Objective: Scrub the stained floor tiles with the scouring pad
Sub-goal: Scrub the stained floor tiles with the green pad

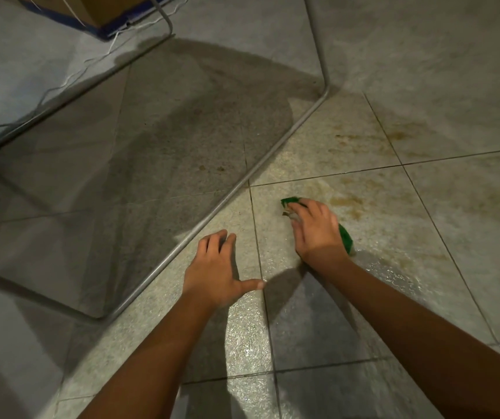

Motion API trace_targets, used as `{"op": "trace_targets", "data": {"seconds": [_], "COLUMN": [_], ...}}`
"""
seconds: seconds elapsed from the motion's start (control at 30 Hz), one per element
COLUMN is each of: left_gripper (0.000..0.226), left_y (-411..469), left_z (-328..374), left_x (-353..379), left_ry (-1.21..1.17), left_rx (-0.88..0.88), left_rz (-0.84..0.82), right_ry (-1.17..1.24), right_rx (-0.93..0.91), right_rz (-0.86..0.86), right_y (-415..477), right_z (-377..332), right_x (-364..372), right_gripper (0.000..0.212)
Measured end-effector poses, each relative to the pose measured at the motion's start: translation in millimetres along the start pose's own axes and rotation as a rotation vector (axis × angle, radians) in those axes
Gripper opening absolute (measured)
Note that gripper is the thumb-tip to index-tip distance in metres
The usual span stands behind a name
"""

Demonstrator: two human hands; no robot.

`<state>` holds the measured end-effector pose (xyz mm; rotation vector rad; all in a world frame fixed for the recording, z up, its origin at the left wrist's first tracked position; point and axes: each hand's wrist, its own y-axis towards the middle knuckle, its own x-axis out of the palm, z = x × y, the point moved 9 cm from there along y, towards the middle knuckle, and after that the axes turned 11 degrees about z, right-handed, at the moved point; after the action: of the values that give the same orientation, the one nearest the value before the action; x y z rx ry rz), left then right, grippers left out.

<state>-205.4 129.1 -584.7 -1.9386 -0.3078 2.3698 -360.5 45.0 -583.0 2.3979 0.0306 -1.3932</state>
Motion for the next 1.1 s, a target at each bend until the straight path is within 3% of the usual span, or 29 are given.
{"op": "trace_targets", "data": {"seconds": [0.13,0.2,0.27,0.37,0.53,0.73,0.83,0.97,1.03,1.1], "left_gripper": [0.108,0.108,0.107,0.108,0.106,0.096,0.105,0.113,0.113,0.113], "left_y": [0,0,0,0,3,-12,-20,-22,-22,-22], "left_z": [0,1,1,2,5,53,76,82,81,81], "left_x": [0,0,0,0,0,-1,17,31,30,29], "left_ry": [-0.006,-0.013,-0.007,0.004,0.023,-0.064,-0.068,-0.024,-0.014,-0.004], "left_rx": [-0.002,-0.004,-0.006,-0.004,-0.022,0.114,0.136,0.096,0.09,0.092], "left_rz": [0.003,-0.001,-0.007,-0.011,-0.066,0.027,-0.035,-0.072,-0.072,-0.081], "right_ry": [-0.058,-0.091,-0.08,0.004,0.016,-0.029,-0.116,-0.095,-0.072,-0.033], "right_rx": [0.061,0.045,-0.018,-0.097,0.023,0.108,0.054,-0.089,-0.13,-0.091], "right_rz": [0.162,0.139,0.086,0.094,0.029,0.183,0.161,0.041,0.064,0.077], "right_y": [-32,-45,-52,-50,-30,-60,-80,-85,-77,-64], "right_z": [20,9,-7,-19,6,42,37,18,15,22], "right_x": [-28,-29,-22,-16,-17,-48,-55,-40,-39,-41], "right_gripper": [0.033,0.029,0.04,0.03,0.032,0.038,0.031,0.049,0.034,0.032]}}
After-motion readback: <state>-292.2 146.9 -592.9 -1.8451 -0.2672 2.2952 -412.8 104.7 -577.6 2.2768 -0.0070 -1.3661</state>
